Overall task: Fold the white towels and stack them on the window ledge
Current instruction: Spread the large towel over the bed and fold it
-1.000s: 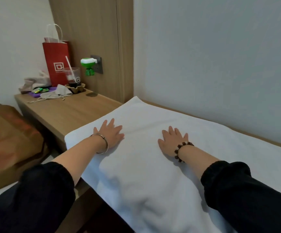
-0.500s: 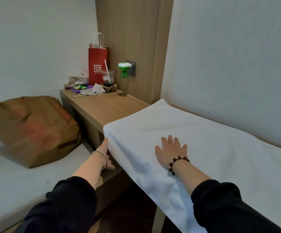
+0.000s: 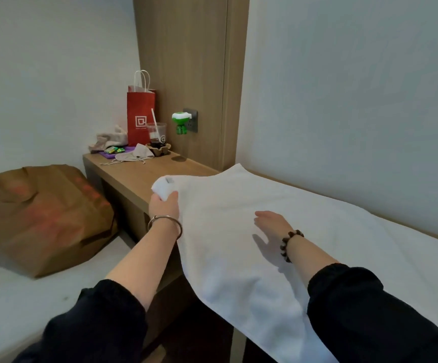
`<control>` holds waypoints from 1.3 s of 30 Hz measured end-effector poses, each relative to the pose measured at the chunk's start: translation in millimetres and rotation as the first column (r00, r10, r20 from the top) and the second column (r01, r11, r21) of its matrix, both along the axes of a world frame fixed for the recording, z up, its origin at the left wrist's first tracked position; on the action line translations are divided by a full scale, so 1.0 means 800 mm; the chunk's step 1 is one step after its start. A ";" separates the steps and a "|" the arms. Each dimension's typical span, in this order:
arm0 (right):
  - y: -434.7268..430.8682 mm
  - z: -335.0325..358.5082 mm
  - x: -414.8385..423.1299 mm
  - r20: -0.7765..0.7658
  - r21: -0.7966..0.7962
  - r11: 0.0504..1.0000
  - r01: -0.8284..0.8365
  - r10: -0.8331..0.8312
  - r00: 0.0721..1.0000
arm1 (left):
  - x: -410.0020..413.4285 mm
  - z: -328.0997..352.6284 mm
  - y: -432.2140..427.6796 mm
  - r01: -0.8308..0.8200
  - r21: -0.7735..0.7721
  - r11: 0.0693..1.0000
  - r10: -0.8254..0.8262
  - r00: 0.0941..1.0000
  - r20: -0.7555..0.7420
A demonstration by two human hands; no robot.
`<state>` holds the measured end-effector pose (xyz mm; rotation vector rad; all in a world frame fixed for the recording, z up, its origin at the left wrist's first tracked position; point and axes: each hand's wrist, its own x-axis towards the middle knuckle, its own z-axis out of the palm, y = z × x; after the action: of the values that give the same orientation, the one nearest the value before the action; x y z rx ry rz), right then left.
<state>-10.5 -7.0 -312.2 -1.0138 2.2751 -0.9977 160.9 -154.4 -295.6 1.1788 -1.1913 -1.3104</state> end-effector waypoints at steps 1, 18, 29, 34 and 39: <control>0.014 0.010 -0.012 0.033 -0.034 0.998 0.054 -0.053 0.998 | -0.010 0.018 0.018 0.050 -0.082 0.995 -0.048 0.999 0.023; 0.285 0.041 -0.127 -0.280 0.108 0.856 0.505 -0.461 0.842 | -0.107 -0.026 0.317 0.986 0.149 0.079 -0.125 -0.139 0.982; 0.256 -0.044 -0.106 -0.580 0.342 0.848 0.404 -0.147 0.801 | -0.107 -0.061 0.268 0.987 0.098 0.124 -0.023 -0.096 0.995; 0.242 -0.026 -0.115 -0.738 0.424 0.793 0.438 0.022 0.674 | -0.125 -0.045 0.244 0.988 0.115 0.106 0.005 -0.116 0.993; 0.234 0.000 -0.109 -0.692 0.471 0.785 0.402 0.046 0.721 | -0.150 -0.016 0.234 0.967 0.173 0.189 0.078 -0.191 0.979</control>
<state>-97.7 180.2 -312.1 -0.9444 3.0353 0.1601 40.5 32.5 -308.3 0.4024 -3.3511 0.0771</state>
